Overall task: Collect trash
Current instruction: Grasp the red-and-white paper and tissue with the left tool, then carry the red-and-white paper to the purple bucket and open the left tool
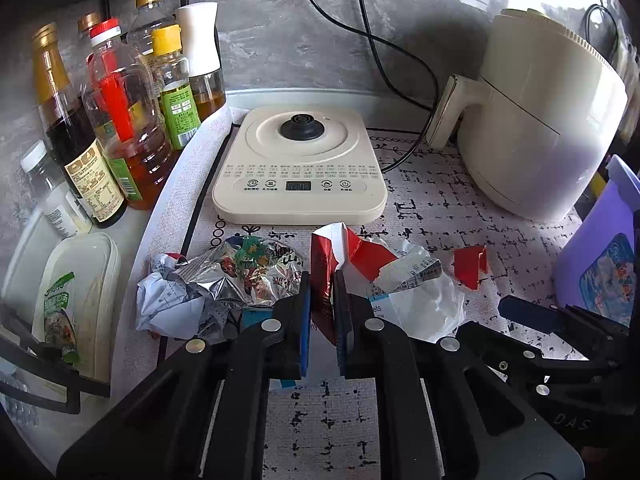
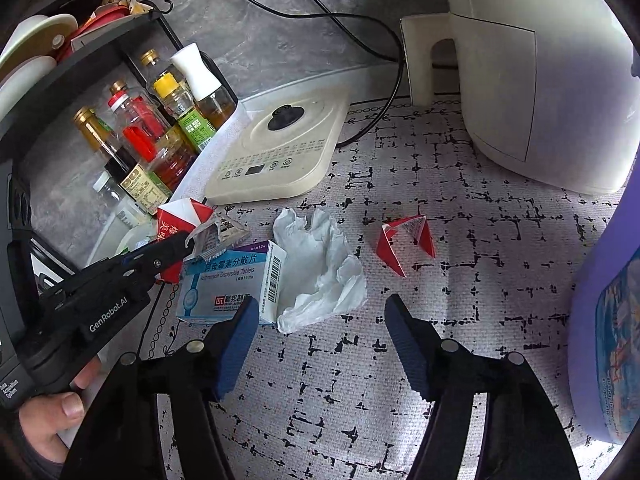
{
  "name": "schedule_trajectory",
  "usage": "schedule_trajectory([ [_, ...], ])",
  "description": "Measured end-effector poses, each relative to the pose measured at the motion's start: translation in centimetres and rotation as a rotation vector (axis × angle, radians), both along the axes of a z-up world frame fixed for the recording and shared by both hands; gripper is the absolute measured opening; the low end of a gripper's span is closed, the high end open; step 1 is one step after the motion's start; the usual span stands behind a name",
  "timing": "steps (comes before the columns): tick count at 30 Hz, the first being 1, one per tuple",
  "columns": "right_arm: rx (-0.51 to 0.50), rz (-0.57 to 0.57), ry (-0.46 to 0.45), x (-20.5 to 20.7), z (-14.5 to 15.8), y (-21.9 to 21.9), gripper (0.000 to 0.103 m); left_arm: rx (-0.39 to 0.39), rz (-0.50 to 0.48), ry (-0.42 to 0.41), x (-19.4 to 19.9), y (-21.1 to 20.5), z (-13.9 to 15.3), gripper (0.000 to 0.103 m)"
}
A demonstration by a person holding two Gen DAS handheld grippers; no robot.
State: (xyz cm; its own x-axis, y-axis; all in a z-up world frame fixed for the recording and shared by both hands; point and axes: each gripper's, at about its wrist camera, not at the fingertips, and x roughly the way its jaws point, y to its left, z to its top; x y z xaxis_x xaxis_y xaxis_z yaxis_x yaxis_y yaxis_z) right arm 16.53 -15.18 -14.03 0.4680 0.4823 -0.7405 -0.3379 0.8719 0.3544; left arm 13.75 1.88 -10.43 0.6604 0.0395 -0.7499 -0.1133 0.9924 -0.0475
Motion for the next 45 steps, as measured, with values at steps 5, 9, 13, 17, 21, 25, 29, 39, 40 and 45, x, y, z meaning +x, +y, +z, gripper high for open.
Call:
schedule_trajectory([
  [5, 0.011, -0.006, 0.035, 1.5, -1.6, 0.5, 0.059, 0.014, -0.006, 0.009, 0.8, 0.0, -0.6, 0.010],
  [9, -0.026, 0.029, 0.055, 2.3, -2.8, 1.6, 0.031, 0.015, -0.004, 0.018, 1.1, 0.1, -0.6, 0.010],
  [13, -0.034, 0.053, 0.082, 2.4, -2.9, 1.8, 0.007, 0.013, -0.009, 0.015, 1.4, -0.1, 0.0, 0.011],
  [17, -0.033, 0.040, 0.045, 1.7, -1.3, 1.1, 0.003, 0.014, -0.025, -0.006, 1.2, -0.7, 1.4, 0.011],
  [21, -0.025, 0.032, -0.020, 0.8, 1.5, 0.3, 0.003, 0.010, -0.029, -0.040, 0.9, -1.2, 3.0, 0.011],
  [25, -0.003, 0.010, -0.072, 0.0, 4.3, -0.6, 0.003, 0.013, -0.041, -0.086, 0.6, -1.9, 4.9, 0.011],
  [29, 0.019, -0.008, -0.130, -0.9, 7.3, -1.6, 0.003, 0.004, -0.052, -0.133, 0.5, -2.6, 7.0, 0.011],
  [39, 0.030, -0.097, -0.239, -2.5, 12.4, -5.0, 0.003, 0.000, -0.117, -0.212, 0.3, -4.8, 10.0, 0.011],
  [40, 0.029, -0.109, -0.246, -2.7, 12.7, -5.3, 0.003, -0.002, -0.125, -0.216, 0.3, -5.1, 10.2, 0.011],
  [45, 0.028, -0.170, -0.275, -3.6, 14.0, -7.3, 0.003, -0.012, -0.174, -0.234, 0.3, -6.6, 10.9, 0.011],
])
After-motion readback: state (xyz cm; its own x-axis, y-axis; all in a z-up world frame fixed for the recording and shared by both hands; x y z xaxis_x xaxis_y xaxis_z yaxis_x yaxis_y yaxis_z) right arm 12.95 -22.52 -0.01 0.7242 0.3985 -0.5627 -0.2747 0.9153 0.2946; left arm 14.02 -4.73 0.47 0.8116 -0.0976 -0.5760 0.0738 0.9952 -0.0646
